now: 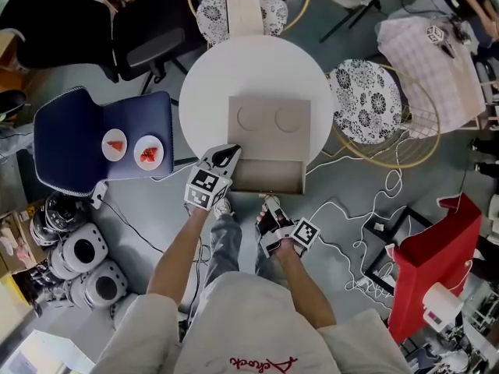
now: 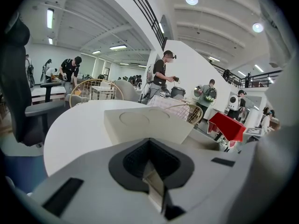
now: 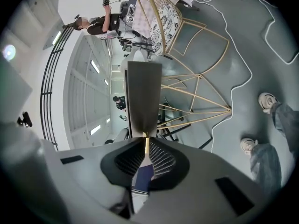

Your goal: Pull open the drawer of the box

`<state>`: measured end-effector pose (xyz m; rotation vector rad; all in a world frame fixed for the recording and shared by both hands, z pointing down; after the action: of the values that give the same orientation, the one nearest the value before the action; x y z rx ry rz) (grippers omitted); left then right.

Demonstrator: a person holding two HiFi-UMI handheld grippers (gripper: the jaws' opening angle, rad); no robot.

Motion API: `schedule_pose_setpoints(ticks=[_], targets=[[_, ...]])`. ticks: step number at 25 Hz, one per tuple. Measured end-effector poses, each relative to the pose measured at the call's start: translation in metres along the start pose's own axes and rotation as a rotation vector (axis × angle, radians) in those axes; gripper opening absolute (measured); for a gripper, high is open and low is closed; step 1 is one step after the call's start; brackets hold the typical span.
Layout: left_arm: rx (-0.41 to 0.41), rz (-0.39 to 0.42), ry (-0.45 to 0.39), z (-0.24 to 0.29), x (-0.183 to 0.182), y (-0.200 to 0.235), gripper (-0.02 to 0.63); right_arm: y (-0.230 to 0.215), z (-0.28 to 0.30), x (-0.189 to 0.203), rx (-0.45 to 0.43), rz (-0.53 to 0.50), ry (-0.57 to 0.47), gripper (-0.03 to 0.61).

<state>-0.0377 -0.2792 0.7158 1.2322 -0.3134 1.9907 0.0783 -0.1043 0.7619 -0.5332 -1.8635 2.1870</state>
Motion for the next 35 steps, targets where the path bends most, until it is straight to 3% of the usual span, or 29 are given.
schedule_pose_setpoints(ticks=[14,22,27,35], targets=[[-0.008,-0.009,0.008,0.000,0.001,0.000,0.011,-0.006,-0.008,0.005,0.039,0.001,0.008,0.037],[-0.011,-0.032,0.027,-0.003,-0.001,-0.005,0.011,0.002,-0.028,0.016,0.044,-0.010,0.066,0.037],[-0.012,-0.018,0.014,-0.014,-0.009,-0.021,0.011,0.017,-0.034,0.005,0.008,-0.022,0.046,0.028],[-0.034,-0.016,-0.021,-0.054,-0.033,-0.057,0.011,0.080,-0.033,-0.022,-0.115,-0.136,0.030,0.017]])
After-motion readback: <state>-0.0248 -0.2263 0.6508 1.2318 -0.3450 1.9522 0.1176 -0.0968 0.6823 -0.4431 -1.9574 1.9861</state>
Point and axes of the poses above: the fingertips, and each gripper's own axes: z forward along the fingers, y to its left, x out of its underside, the point moved 4 cm from there along -z, backward along the fingers, and after that the axes turned 9 degrees about -x, right-handed, at the moved point
